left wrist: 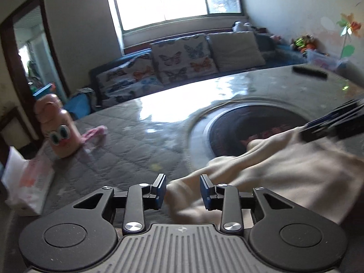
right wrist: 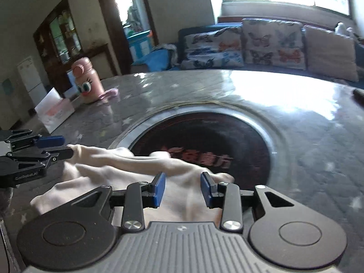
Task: Fold clothes
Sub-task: 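Lift the hem with both grippers and fold it toward the collar, then lay the folded hem down and open both grippers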
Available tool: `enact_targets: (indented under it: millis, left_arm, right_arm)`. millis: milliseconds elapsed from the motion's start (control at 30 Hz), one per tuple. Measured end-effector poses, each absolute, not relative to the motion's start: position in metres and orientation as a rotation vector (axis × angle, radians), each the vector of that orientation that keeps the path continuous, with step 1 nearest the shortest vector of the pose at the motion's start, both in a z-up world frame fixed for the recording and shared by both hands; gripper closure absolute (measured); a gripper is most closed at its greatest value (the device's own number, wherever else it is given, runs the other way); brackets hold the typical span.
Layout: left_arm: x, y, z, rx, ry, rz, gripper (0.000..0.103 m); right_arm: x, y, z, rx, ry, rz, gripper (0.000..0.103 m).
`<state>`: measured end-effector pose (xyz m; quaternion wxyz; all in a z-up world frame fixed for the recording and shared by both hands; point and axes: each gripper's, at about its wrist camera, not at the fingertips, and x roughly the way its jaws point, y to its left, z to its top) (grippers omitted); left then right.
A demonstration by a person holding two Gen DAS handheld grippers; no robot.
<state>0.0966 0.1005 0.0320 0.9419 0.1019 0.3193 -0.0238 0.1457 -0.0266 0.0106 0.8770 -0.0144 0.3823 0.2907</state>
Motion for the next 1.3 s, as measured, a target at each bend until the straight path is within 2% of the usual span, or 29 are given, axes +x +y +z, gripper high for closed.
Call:
enact_targets:
  millis: [233,733,867,1133,1167,1300]
  left_arm:
    - [0.118,0.099,0.019,0.193,0.709,-0.038,0.074]
    - [0.018,0.120,0.038,0.047,0.726,-0.073,0.073]
    - [0.010,0.120,0.032,0.018,0.752,-0.065,0.073]
    - [0.011,0.122,0.026,-0.031,0.776,-0.079,0.074]
    - [0.012,0.122,0.025,-0.033,0.777,-0.080,0.077]
    - [0.012,0.119,0.025,-0.020,0.765,-0.102,0.097]
  right_arm:
    - [0.157,-0.004,0.006,-0.043,0.806,0.637,0.069]
    - [0.078,-0.084,0.028,0.002,0.828,0.641,0.069]
    - [0.075,-0.083,0.020,0.007,0.833,0.636,0.075]
    - [0.083,-0.075,0.009,0.014,0.837,0.634,0.075]
    - [0.083,-0.074,0.008,0.010,0.839,0.636,0.081]
    - [0.082,-0.071,0.009,0.000,0.833,0.634,0.089]
